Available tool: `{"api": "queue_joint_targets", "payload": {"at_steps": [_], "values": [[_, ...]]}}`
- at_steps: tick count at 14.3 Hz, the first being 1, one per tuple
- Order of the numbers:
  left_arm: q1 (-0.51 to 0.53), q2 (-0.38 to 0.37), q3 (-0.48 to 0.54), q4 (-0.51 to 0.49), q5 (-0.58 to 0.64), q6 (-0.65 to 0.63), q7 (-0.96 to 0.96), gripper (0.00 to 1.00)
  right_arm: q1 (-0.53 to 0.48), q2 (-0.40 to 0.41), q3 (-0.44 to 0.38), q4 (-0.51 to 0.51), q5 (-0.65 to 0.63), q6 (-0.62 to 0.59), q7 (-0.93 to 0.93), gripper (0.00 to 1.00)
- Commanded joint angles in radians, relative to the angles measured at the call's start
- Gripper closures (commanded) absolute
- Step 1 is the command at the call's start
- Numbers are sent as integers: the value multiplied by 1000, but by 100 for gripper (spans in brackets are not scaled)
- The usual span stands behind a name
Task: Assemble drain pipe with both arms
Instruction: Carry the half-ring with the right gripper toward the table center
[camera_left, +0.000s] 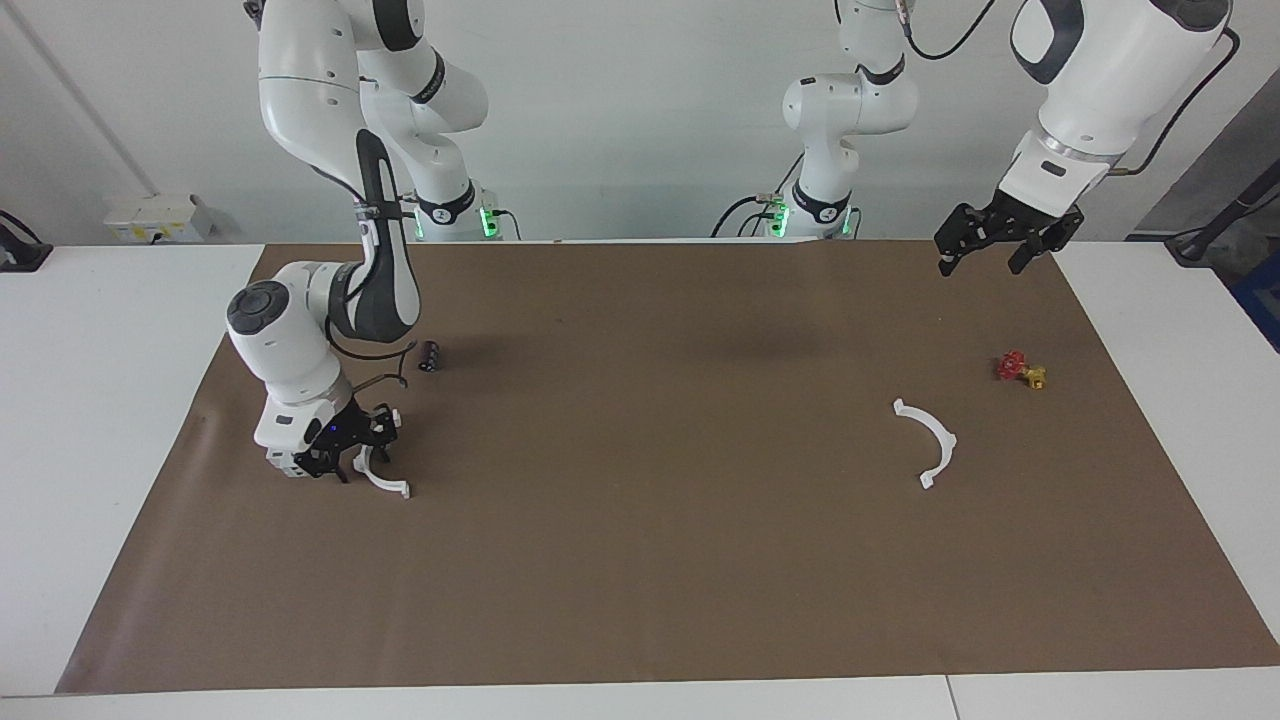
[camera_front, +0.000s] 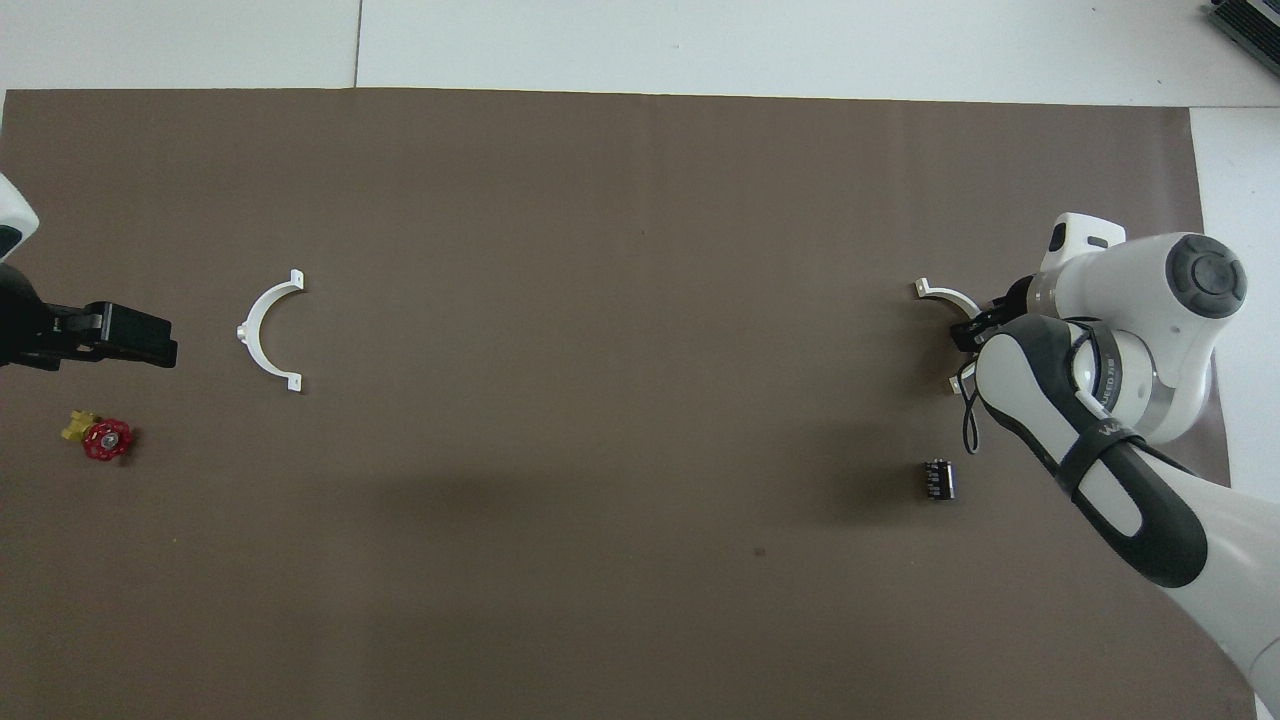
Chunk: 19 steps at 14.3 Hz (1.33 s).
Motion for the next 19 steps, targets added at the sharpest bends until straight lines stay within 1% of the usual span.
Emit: {"api": "queue_joint_targets", "payload": {"at_steps": [1,4,5,7,10,14,18,19], "values": [[0,-2,0,5,12,7,9,0,-8,4,5,-10,31,27,-41,100],[0,-2,0,5,12,7,9,0,-4,6,7,16,31,0,-36,100],[0,-2,0,5,12,7,9,0,4,4,8,40,31,-34,-24,100],[0,-2,0,5,12,7,9,0,25,1,14,105,30,-132,72,100],[3,-2,0,5,10,6,9,0,111,1,13,146,30,-186,265,100],[4,-2,0,5,12,6,9,0,276,1,13,169,10,-185,629,100],[3,-2,0,5,12,7,10,0,428,24,13,171,10,-166,896,100],[3,-2,0,5,12,7,10,0,453,32,13,174,7,-162,935,100]]}}
